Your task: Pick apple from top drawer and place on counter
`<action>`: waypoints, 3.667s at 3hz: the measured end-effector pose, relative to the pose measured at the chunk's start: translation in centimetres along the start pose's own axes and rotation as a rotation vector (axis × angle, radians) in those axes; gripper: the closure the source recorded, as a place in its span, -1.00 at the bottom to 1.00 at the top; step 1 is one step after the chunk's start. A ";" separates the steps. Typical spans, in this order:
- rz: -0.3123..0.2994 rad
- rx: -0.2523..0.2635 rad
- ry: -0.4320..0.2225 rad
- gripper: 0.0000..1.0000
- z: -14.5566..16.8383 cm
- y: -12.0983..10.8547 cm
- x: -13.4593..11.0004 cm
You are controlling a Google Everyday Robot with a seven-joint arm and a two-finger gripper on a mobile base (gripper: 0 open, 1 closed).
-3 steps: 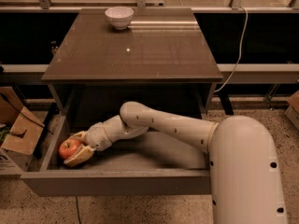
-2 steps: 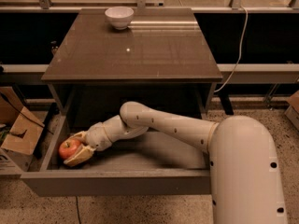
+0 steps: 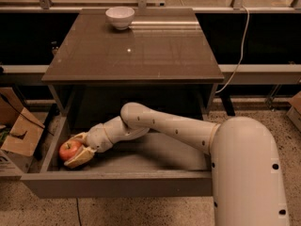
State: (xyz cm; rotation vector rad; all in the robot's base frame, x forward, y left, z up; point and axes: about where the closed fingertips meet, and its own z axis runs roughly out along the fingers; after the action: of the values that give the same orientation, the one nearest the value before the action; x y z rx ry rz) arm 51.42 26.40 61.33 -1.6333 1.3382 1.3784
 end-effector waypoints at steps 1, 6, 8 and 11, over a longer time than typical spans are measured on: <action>0.000 0.000 0.000 -0.34 0.0 0.0 0.0; -0.092 0.143 0.070 0.13 -5.7 3.2 -4.4; -0.093 0.148 0.058 -0.94 -5.0 2.4 -3.4; -0.090 0.211 0.017 -0.65 -4.4 1.2 -2.5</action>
Offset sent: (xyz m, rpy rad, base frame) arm -0.0049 -0.0286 0.0551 -0.0703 -0.1031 -0.0342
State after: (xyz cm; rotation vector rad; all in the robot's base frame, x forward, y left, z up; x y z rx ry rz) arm 51.87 22.84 65.09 -1.5467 1.3537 1.1328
